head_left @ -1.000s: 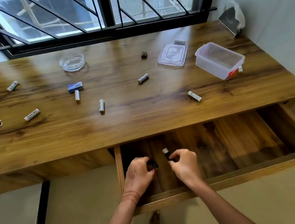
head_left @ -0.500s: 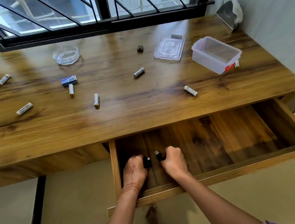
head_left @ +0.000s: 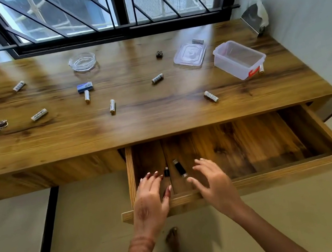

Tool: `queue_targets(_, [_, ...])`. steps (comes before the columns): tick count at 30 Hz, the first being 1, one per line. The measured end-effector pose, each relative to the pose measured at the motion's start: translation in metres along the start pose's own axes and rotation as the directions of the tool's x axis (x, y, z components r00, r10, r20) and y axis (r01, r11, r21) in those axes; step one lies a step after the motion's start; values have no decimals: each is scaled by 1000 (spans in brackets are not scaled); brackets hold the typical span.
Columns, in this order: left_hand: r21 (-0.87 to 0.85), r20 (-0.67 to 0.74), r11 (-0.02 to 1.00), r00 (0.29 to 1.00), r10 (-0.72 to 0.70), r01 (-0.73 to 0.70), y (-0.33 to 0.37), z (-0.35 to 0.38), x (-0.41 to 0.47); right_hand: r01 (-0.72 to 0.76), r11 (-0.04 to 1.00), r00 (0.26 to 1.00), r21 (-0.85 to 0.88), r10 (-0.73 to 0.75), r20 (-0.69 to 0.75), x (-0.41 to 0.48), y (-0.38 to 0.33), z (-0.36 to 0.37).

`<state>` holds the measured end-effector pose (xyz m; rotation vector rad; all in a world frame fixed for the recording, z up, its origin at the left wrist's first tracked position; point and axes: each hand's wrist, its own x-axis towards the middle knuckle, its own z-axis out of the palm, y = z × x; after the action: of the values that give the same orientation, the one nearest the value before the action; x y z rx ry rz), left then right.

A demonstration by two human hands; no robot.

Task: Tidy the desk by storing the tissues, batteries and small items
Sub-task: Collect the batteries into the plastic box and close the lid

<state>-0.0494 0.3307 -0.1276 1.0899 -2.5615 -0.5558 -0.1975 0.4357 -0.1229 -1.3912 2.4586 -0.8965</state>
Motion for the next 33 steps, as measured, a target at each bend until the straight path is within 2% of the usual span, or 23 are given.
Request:
queue_targets(3, [94,35,996,999,10,-13,-2,4,-18,97,976,995,-194,-96,10,-24,20,-1])
queue_targets(9, [297,151,947,985,79,-122,-3,11,-25,142,895,987,-424,-95,130,-42,39,-5])
queue_targets(16, [362,103,925,991,82,-115,-8,16,-15,133,866,989,-483,-88,115,-31,41,1])
queue_targets(21, [386,98,913,990,102,-132,-15,19,5,176,848,984,-499,-157,81,-8,41,7])
queue_targets(27, [368,62,915,986,156,-168,-24,20,52,225,788,974,-573,-201,105,35,36,2])
queue_targets(33, [453,65,873,984,168,-179,-21,12,108,219,752,976,-621,-160,151,83,37,2])
